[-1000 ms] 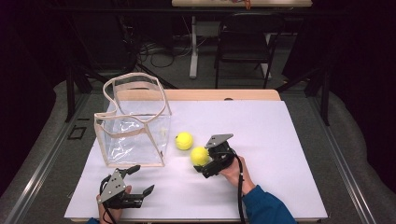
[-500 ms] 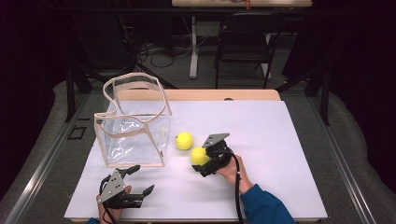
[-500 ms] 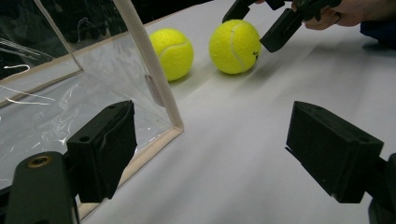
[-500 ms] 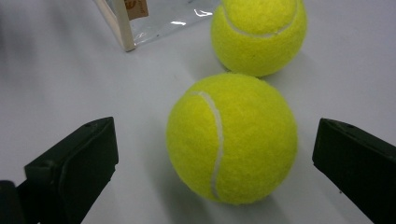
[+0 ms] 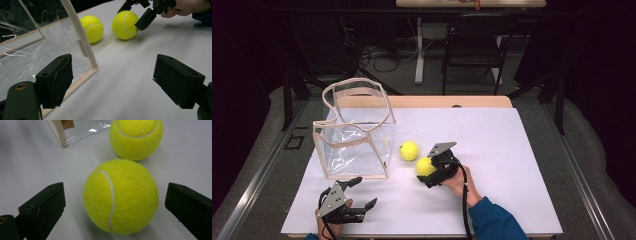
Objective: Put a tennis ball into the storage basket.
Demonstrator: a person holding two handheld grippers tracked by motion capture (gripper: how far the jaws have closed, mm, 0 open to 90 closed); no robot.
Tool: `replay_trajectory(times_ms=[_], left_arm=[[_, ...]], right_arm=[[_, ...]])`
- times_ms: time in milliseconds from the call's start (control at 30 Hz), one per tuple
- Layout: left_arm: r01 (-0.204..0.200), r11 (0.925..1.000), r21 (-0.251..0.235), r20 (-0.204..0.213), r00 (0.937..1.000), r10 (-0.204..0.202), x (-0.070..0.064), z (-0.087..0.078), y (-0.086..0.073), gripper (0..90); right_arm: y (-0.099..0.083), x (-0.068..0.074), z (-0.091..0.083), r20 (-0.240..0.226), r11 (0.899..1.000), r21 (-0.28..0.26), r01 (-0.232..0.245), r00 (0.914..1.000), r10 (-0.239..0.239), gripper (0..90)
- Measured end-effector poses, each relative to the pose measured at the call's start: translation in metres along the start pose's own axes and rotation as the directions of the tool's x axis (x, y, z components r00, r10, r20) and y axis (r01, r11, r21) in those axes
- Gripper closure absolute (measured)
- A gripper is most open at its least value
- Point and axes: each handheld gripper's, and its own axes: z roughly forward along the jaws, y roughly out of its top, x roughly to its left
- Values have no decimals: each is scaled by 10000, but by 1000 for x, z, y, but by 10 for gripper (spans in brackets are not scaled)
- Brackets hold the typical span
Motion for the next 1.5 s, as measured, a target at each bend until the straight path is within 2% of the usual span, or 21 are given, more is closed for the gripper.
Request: replay_trajectory(times_ms=[133,200,500,600,1167,1200,1500], left_arm=[[-4,10000,-7,21,10000,4,0,0,0,159],[-5,10000,-8,22,10000,5,0,0,0,160],[-14,10000,-16,30,10000,14,0,0,0,160],[6,10000,-12,54,10000,-6,0,0,0,160],[46,10000,-59,56,10000,-46,1,-1,0,159],[45,10000,-76,62,10000,-45,1,-1,0,159],[24,10000,-67,78,10000,-24,0,-1,0,160]], right_arm=[[0,0,2,70,10000,49,-11,10000,10,68],[-1,-1,3,157,9999,112,-19,9999,17,118],[-2,-1,6,465,9994,312,-119,9989,104,205],[-2,0,5,426,9996,264,-125,9990,113,241],[-1,1,4,455,9994,331,61,9989,-76,254],[1,4,0,492,9994,213,276,9984,-286,255],[3,5,-8,634,9993,-79,367,9973,-362,256]])
